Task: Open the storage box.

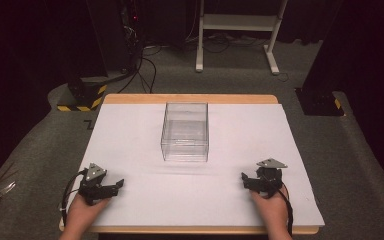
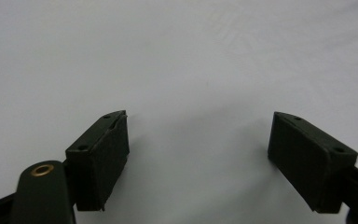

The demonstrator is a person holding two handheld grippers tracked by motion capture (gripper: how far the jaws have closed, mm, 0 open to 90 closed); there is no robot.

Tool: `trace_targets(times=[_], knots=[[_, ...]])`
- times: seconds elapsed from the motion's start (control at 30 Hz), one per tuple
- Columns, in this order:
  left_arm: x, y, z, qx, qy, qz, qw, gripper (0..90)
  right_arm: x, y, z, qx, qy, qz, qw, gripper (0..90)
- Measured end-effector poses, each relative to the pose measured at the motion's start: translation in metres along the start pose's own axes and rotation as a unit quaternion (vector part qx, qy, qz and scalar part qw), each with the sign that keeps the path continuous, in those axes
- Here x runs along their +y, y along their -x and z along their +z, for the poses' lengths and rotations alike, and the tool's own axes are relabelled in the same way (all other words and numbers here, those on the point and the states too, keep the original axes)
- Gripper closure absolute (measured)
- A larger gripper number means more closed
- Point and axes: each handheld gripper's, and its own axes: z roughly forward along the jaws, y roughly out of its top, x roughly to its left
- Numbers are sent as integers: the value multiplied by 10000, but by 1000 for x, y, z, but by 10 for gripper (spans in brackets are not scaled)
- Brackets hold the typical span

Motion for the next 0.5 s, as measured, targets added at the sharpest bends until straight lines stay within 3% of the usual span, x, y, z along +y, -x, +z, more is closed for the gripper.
trace_targets(times=[0.5], knots=[[0, 1, 0, 26, 0, 24, 10000, 207, 0, 0, 0, 13, -2, 6, 10000, 132]])
